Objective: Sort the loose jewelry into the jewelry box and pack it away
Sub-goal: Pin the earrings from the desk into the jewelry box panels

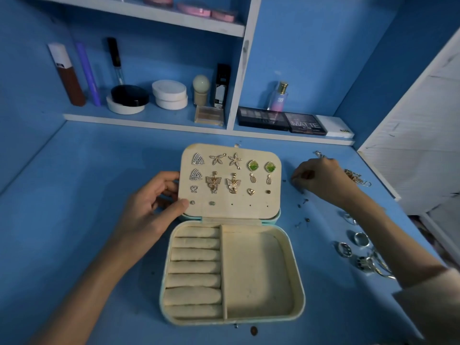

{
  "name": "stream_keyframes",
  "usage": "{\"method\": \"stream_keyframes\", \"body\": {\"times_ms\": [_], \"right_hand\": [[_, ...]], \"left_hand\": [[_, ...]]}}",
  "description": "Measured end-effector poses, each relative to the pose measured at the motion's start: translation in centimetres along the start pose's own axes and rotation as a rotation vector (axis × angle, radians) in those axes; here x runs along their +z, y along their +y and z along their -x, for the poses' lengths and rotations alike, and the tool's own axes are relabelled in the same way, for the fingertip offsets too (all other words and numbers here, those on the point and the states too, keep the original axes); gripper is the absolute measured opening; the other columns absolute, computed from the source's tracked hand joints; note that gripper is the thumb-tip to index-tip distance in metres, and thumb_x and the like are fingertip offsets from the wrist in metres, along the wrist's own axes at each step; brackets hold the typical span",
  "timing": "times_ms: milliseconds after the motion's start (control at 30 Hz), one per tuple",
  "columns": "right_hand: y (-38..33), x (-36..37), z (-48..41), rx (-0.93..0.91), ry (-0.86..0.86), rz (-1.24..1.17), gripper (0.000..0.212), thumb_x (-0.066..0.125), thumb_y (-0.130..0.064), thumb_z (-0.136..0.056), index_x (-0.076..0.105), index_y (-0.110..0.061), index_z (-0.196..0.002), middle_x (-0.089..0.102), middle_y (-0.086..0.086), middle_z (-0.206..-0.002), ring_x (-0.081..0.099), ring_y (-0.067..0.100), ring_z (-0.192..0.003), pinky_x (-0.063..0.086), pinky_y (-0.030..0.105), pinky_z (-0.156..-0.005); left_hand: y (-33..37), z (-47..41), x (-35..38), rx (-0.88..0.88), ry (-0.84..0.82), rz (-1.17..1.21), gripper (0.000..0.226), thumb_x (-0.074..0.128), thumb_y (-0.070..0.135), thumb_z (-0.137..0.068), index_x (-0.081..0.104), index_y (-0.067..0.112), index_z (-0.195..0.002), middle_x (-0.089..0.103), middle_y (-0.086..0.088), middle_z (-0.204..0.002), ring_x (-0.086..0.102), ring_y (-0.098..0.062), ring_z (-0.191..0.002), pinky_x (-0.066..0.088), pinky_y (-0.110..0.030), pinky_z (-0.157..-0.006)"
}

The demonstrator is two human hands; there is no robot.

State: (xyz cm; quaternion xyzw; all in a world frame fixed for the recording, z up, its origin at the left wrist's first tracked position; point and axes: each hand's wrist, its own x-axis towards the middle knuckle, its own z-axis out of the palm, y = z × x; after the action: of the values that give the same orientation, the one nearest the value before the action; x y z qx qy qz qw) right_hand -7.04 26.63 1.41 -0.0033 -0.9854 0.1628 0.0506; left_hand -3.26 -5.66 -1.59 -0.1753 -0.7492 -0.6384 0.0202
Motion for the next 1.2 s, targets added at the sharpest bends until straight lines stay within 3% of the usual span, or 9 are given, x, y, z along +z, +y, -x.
{"method": "stream_keyframes", "body": {"times_ms": [133, 267, 400, 567, 767, 900, 1000, 1100, 1200], "right_hand": [[0.0, 0.2, 0.1, -0.037, 0.004, 0.036, 0.007, 0.065, -0.012, -0.080, 0.070, -0.016, -0.082, 0.065, 0.002, -0.080, 0.058, 0.020, -0.077, 0.050, 0.034, -0.075], [-0.2, 0.2, 0.0, -0.059, -0.014, 0.066, 0.006, 0.063, -0.013, -0.080, 0.067, -0.017, -0.081, 0.063, 0.003, -0.080, 0.057, 0.022, -0.076, 0.050, 0.036, -0.072], [-0.2, 0.2, -0.2, -0.065, -0.027, 0.065, 0.006, 0.063, -0.014, -0.081, 0.066, -0.018, -0.080, 0.063, 0.003, -0.079, 0.057, 0.021, -0.075, 0.050, 0.035, -0.071], [-0.1, 0.2, -0.3, -0.048, -0.043, 0.048, 0.006, 0.064, -0.018, -0.081, 0.063, -0.023, -0.077, 0.063, 0.003, -0.078, 0.056, 0.020, -0.073, 0.050, 0.035, -0.070], [-0.2, 0.1, -0.3, -0.053, -0.054, 0.035, 0.012, 0.064, -0.014, -0.079, 0.060, -0.024, -0.074, 0.061, 0.002, -0.074, 0.055, 0.020, -0.071, 0.047, 0.029, -0.066], [-0.5, -0.6, -0.2, 0.004, -0.030, -0.133, 0.020, 0.064, -0.008, -0.081, 0.060, -0.023, -0.068, 0.059, -0.007, -0.063, 0.053, 0.003, -0.061, 0.037, 0.004, -0.057], [-1.0, -1.3, 0.0, 0.058, -0.067, -0.374, 0.020, 0.062, -0.001, -0.082, 0.064, -0.017, -0.070, 0.062, 0.000, -0.066, 0.054, 0.005, -0.060, 0.045, 0.011, -0.057], [-1.9, -2.0, 0.5, 0.071, -0.158, -0.604, 0.012, 0.059, 0.001, -0.084, 0.067, -0.007, -0.079, 0.063, 0.010, -0.075, 0.056, 0.010, -0.064, 0.047, 0.016, -0.058], [-2.8, -2.4, 0.8, 0.046, -0.220, -0.757, 0.010, 0.060, 0.000, -0.085, 0.066, -0.006, -0.079, 0.064, 0.007, -0.074, 0.058, 0.011, -0.067, 0.046, 0.020, -0.063]], "left_hand": [[0.3, 0.0, 0.3, -0.048, 0.033, -0.003, 0.043, 0.066, 0.051, -0.061, 0.062, 0.030, -0.098, 0.072, 0.005, -0.092, 0.065, -0.012, -0.082, 0.048, -0.014, -0.069], [0.9, -0.3, 0.7, -0.094, 0.040, -0.100, 0.051, 0.076, 0.053, -0.053, 0.056, 0.031, -0.095, 0.071, 0.014, -0.092, 0.064, -0.006, -0.084, 0.046, -0.021, -0.069], [1.2, -0.4, 1.2, -0.121, 0.055, -0.177, 0.051, 0.078, 0.046, -0.055, 0.049, 0.031, -0.093, 0.069, 0.021, -0.091, 0.063, -0.002, -0.081, 0.045, -0.025, -0.069], [0.9, -0.5, 1.4, -0.103, 0.100, -0.247, 0.047, 0.086, 0.029, -0.066, 0.048, 0.030, -0.094, 0.067, 0.025, -0.089, 0.061, 0.001, -0.080, 0.042, -0.023, -0.067], [1.3, -0.4, 1.6, -0.079, 0.116, -0.269, 0.043, 0.084, 0.024, -0.067, 0.048, 0.028, -0.090, 0.065, 0.030, -0.088, 0.060, 0.005, -0.078, 0.040, -0.020, -0.064], [1.4, -0.2, 1.4, -0.035, 0.124, -0.251, 0.046, 0.086, 0.023, -0.063, 0.053, 0.027, -0.094, 0.067, 0.024, -0.091, 0.063, 0.000, -0.081, 0.050, -0.027, -0.071], [1.3, 0.1, 1.4, 0.018, 0.139, -0.262, 0.051, 0.083, 0.037, -0.057, 0.055, 0.024, -0.097, 0.067, 0.025, -0.094, 0.063, 0.001, -0.085, 0.051, -0.019, -0.074], [1.1, 0.3, 1.3, 0.107, 0.158, -0.344, 0.057, 0.085, 0.052, -0.057, 0.056, 0.018, -0.093, 0.063, 0.028, -0.097, 0.061, 0.007, -0.085, 0.046, -0.006, -0.068], [0.9, 0.6, 1.1, 0.234, 0.158, -0.438, 0.037, 0.068, 0.054, -0.064, 0.050, 0.031, -0.086, 0.060, 0.023, -0.098, 0.058, 0.009, -0.083, 0.039, 0.000, -0.067]]}}
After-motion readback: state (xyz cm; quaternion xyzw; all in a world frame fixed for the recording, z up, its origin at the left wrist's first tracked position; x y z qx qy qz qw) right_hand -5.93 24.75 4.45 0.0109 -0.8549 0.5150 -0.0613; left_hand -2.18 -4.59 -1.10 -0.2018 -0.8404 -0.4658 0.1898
